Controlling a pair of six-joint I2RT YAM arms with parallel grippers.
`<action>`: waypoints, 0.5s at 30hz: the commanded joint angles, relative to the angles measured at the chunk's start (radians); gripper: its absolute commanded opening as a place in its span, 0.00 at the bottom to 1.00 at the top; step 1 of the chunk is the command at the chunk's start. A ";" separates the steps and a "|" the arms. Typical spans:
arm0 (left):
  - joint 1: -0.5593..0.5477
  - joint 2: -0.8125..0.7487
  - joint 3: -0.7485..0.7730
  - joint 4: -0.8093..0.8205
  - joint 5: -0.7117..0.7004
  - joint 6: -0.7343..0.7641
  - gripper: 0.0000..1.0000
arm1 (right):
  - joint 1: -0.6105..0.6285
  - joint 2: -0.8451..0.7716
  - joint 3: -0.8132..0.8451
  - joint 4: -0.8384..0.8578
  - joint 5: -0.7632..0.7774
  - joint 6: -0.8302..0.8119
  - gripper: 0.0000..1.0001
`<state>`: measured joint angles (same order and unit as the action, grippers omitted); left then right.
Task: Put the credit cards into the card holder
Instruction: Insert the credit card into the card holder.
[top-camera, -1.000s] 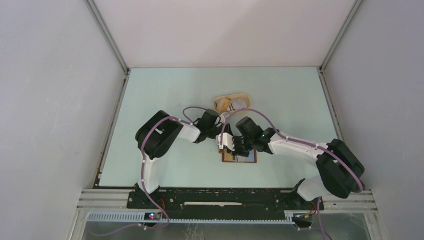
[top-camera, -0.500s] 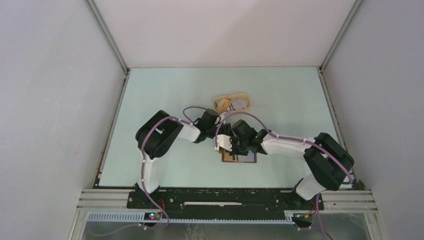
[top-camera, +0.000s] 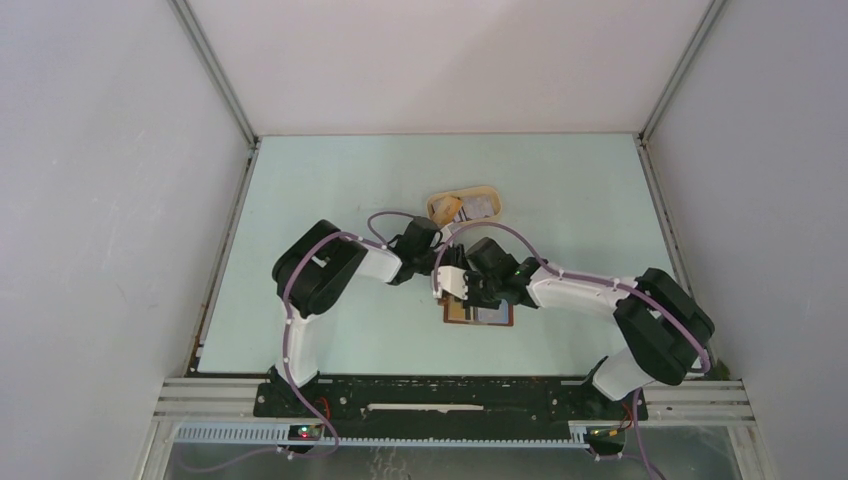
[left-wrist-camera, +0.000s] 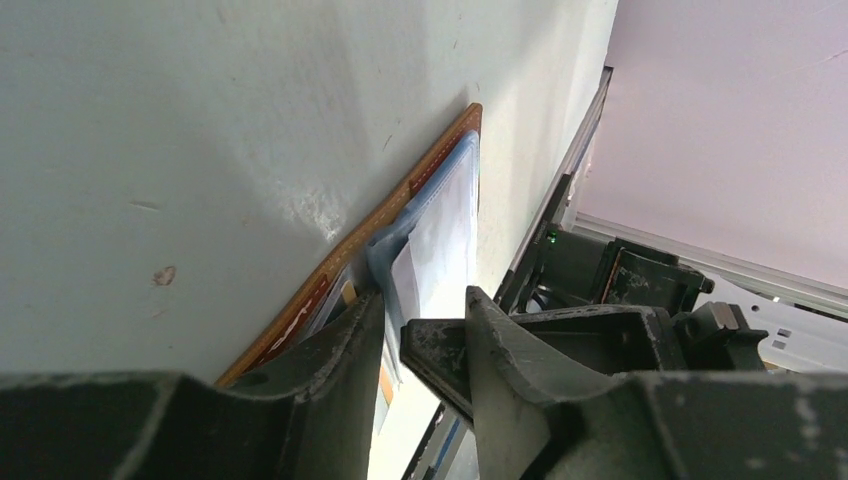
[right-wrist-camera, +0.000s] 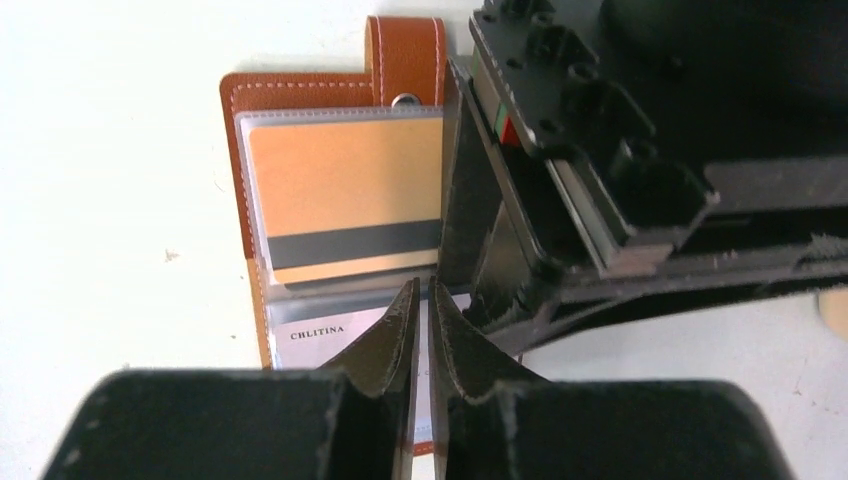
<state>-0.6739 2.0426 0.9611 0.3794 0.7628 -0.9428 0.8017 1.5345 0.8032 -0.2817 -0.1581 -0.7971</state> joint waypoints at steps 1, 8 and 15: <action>-0.005 0.034 0.016 -0.060 -0.048 0.028 0.42 | -0.034 -0.073 -0.019 -0.002 0.034 0.000 0.14; -0.006 0.018 0.016 -0.060 -0.065 0.025 0.45 | -0.083 -0.145 -0.042 -0.040 -0.023 0.017 0.14; -0.004 -0.072 0.016 -0.059 -0.121 0.026 0.48 | -0.265 -0.308 -0.031 -0.140 -0.376 0.086 0.18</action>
<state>-0.6746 2.0331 0.9638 0.3737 0.7521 -0.9508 0.6415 1.3407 0.7532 -0.3626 -0.2989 -0.7666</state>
